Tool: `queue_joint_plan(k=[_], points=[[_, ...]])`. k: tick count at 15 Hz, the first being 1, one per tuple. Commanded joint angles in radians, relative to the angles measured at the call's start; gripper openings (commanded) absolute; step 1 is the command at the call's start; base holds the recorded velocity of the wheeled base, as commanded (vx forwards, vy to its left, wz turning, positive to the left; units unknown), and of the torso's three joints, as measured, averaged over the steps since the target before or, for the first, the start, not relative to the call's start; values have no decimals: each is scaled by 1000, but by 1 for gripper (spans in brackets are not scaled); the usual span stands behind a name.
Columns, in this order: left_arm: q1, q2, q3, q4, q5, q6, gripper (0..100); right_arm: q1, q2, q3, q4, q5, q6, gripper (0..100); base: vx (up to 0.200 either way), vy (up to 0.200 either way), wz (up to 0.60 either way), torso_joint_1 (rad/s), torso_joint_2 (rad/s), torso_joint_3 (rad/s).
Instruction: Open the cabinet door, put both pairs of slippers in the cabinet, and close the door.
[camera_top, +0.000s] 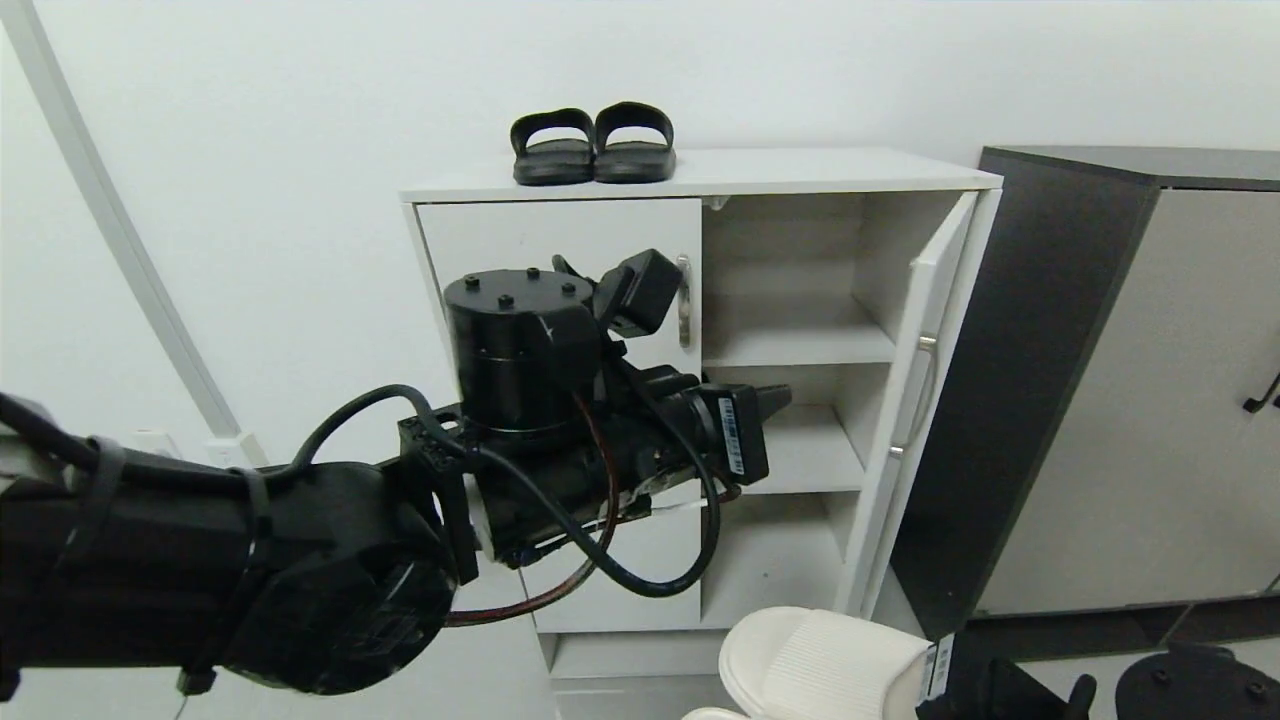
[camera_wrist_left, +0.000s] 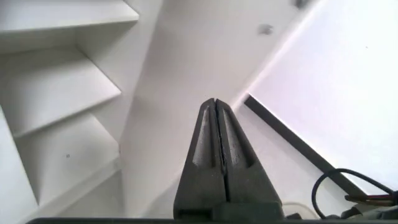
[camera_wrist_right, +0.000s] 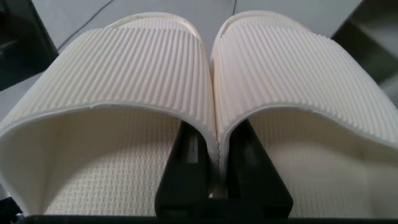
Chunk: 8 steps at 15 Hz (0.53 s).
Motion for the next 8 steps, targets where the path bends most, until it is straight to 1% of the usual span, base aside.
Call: queue_joint_plan(k=[1, 2, 3, 4, 5, 6, 8], points=[[29, -61, 32, -1, -1, 0, 0, 2, -2, 0, -2, -2, 1, 0, 0, 0, 0, 0, 0, 0], [52, -104, 74, -1, -1, 9, 0, -4, 2, -4, -2, -5, 1, 0, 0, 0, 0, 0, 0, 0], [76, -152, 121, 0, -1, 31, 0, -17, 6, -11, -2, -5, 4, 0, 0, 0, 0, 0, 0, 0], [105, -216, 192, 0, -1, 57, 0, -44, 12, -27, 0, -5, 4, 0, 0, 0, 0, 0, 0, 0], [122, -295, 266, 2, -1, 63, 0, -67, 19, -37, -2, -5, 6, 0, 0, 0, 0, 0, 0, 0], [125, -365, 330, 5, -1, 63, 0, -80, 21, -42, -2, -5, 6, 0, 0, 0, 0, 0, 0, 0], [127, -601, 497, 31, 1, 65, 0, -87, 19, -43, -2, -5, 6, 0, 0, 0, 0, 0, 0, 0]])
